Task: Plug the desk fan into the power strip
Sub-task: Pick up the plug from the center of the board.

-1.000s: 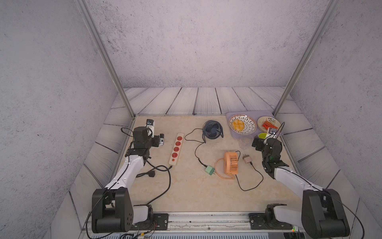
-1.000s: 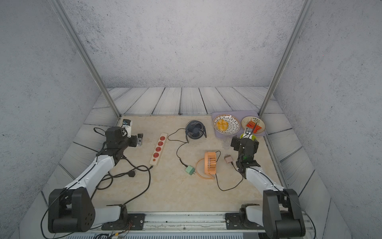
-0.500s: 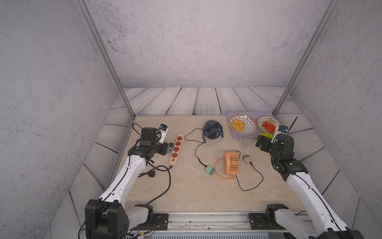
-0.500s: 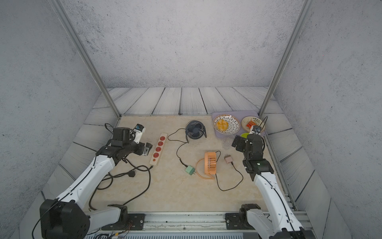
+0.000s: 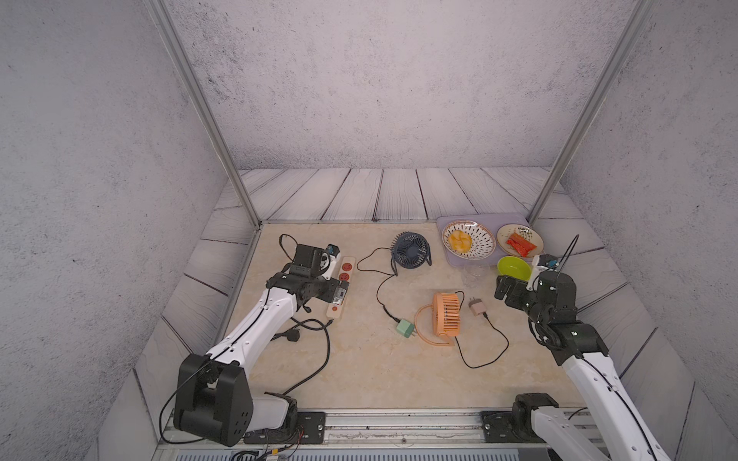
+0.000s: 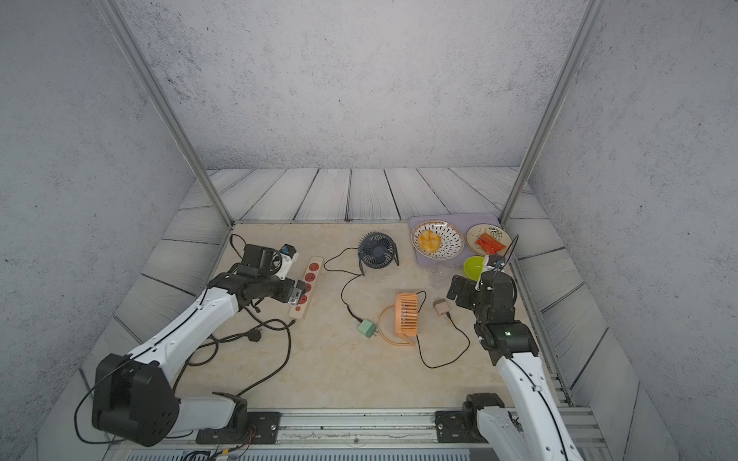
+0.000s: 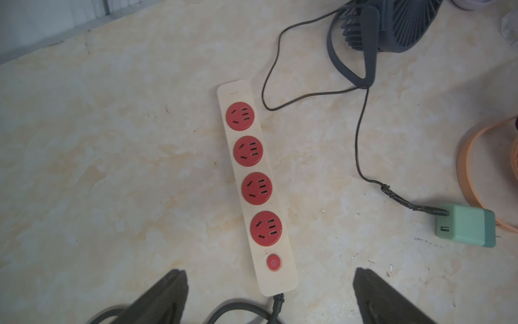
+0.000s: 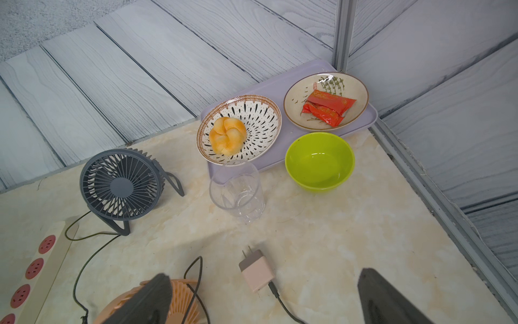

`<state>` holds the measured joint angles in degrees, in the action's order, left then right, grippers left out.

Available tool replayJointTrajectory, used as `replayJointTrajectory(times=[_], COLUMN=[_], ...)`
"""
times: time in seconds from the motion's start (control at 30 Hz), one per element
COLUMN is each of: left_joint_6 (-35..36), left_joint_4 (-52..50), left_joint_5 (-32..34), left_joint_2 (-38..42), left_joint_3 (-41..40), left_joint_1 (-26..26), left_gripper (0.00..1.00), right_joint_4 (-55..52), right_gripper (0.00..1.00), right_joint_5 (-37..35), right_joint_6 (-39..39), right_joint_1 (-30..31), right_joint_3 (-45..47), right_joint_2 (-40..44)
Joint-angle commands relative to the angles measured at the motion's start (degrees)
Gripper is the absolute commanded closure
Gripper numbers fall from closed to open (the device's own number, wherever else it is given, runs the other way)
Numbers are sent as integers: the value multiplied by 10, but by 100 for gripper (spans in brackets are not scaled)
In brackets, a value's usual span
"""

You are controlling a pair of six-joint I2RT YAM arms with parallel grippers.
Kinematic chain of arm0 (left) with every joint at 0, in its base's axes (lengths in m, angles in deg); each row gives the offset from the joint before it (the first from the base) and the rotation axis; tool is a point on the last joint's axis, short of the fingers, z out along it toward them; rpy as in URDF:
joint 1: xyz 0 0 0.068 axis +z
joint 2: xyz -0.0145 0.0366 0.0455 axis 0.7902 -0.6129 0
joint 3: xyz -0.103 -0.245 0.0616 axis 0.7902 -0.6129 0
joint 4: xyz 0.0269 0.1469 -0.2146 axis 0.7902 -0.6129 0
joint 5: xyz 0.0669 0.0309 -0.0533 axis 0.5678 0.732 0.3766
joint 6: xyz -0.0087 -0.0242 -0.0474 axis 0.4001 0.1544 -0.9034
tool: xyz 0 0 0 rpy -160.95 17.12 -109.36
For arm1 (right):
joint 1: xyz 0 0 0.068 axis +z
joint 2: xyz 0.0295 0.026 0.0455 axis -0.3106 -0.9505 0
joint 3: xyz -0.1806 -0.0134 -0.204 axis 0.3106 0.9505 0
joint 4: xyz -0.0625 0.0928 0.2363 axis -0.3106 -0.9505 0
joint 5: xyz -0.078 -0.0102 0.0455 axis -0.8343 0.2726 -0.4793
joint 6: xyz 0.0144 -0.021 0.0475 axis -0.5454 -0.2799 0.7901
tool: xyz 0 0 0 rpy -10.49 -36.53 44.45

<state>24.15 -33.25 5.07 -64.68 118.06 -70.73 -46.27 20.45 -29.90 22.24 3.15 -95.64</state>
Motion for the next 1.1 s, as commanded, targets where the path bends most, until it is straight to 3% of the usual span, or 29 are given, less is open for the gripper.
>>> replayJointTrajectory(times=[0.0,0.3,0.6,1.07], left_joint_6=[10,-47,-89,-84], left_joint_4=[-35,-54,-114,-144], left_joint_5=[17,15,-35,-47], left_joint_2=[-33,-109,-252,-399], left_joint_3=[40,90,222,348], left_joint_1=[-38,-108,-114,-121], left_gripper=[1,12,48,49], right_joint_4=[-29,-36,-36,-27], right_gripper=[1,1,1,1], right_joint_5=[11,15,25,41], right_joint_6=[0,2,-2,-3], right_joint_1=[-2,-2,-2,-3], right_joint_3=[12,25,20,24], right_joint_2=[17,29,26,13])
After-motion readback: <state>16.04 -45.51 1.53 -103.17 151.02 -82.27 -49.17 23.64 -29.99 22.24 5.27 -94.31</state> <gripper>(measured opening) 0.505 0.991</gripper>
